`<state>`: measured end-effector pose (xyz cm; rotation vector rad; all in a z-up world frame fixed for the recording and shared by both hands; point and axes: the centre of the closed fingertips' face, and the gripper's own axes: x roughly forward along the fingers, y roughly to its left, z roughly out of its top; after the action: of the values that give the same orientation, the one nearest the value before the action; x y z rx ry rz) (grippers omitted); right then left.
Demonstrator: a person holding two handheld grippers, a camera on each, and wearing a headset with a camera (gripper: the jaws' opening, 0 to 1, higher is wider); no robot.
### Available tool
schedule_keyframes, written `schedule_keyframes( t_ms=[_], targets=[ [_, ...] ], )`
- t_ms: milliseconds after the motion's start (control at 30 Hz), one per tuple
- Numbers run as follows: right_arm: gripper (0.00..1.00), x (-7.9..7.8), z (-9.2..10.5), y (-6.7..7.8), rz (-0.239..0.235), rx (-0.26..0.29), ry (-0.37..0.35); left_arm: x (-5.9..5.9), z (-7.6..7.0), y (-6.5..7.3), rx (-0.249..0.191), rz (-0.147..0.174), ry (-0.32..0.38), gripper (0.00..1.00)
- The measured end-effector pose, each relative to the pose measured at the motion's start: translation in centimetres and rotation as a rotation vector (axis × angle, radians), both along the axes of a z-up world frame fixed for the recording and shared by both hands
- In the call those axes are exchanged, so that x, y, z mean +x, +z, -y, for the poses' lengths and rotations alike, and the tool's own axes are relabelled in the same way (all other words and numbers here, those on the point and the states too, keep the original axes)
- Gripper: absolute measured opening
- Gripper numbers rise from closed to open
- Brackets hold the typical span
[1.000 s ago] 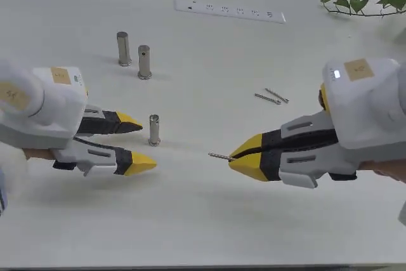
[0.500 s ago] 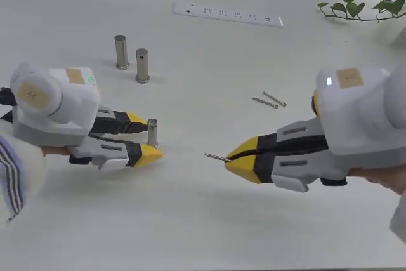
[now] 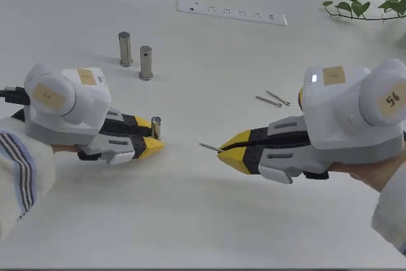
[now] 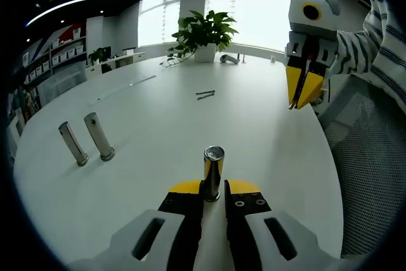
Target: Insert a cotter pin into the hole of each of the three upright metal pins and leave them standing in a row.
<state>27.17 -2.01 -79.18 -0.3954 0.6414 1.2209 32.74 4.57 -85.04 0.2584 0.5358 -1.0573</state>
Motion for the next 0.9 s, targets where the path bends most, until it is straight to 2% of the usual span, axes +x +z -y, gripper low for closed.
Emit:
schedule_keyframes(
  t_ms=[467, 700, 767, 900],
  targets=[
    [0.02, 1.2, -1.4, -0.9, 0.003, 0.005, -0.031, -0.1, -0.3, -0.1, 0.019, 0.008, 0.016, 0.07],
    [0.02, 1.7, -2.0, -1.5, 0.003, 0.0, -0.045, -0.1, -0.3, -0.1, 0.036, 0.014, 0.045, 0.07],
    [0.02, 1.8, -2.3, -1.6, 0.002, 0.002, -0.05, -0.1, -0.4, -0.2, 0.029, 0.002, 0.066, 0.07],
    [0.02, 2.2, -2.7, -1.8, 0.004, 0.006, -0.06, -0.2, -0.3, -0.2, 0.041, 0.006, 0.081, 0.07]
  ],
)
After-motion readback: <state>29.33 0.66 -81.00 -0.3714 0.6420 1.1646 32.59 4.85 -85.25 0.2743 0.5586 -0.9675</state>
